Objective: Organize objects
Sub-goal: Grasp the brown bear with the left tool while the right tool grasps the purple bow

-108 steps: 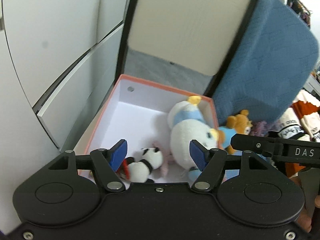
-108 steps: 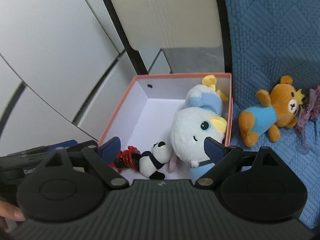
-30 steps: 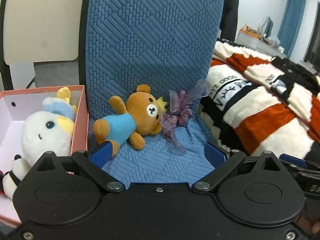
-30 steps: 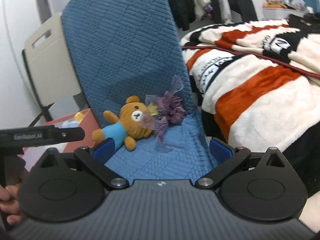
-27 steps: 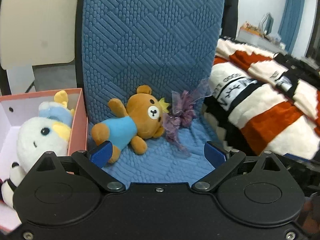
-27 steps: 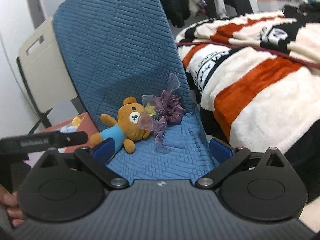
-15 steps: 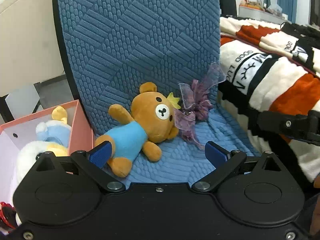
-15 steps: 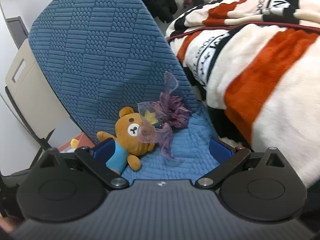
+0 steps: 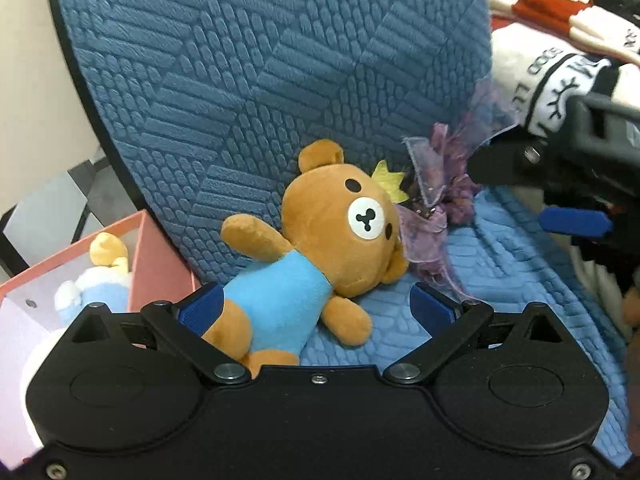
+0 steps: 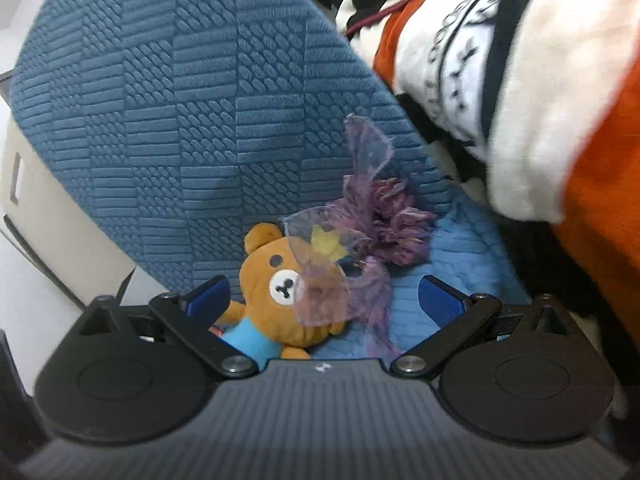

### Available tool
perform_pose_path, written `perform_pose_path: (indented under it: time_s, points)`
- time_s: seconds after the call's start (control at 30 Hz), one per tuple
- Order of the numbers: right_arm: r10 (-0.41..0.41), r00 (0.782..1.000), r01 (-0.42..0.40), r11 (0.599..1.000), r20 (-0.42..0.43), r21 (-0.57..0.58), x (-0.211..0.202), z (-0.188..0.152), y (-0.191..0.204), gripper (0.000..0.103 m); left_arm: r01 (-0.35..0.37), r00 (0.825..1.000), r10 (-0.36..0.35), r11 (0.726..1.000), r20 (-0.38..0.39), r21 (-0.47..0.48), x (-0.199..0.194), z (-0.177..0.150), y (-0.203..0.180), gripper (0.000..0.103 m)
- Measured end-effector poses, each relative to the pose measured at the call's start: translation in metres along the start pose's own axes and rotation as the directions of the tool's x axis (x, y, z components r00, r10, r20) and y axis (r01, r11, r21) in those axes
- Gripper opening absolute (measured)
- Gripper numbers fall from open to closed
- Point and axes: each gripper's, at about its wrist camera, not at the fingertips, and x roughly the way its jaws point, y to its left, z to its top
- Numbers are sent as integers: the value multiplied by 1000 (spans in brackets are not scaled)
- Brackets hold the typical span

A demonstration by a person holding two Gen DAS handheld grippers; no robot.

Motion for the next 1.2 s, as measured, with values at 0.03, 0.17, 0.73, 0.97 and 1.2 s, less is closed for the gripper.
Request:
perform_pose_path:
  time_s: [0.03, 0.17, 0.73, 0.97, 1.2]
  points:
    - [10, 1000, -10, 1000, -7, 14, 10, 2, 0, 102, -3, 1000, 3, 1000, -15, 3, 6, 2, 0, 100]
    - [-33, 999, 33, 999, -20, 42, 44, 14, -2, 102, -23, 998, 23, 1000, -58, 16, 27, 5, 1, 100]
    - [-196, 974, 201, 979, -114, 40, 127, 27, -24, 74, -87, 976, 102, 993, -192, 86, 90, 6, 20, 99]
    - [-248, 964, 257, 962, -99, 95, 127, 30, -41, 73, -76, 975, 96, 992, -202, 104, 99, 8, 17, 100]
    - [-238, 967, 247, 963, -94, 103, 125, 29, -45, 73, -36, 973, 49, 997, -227, 62, 105, 10, 27, 100]
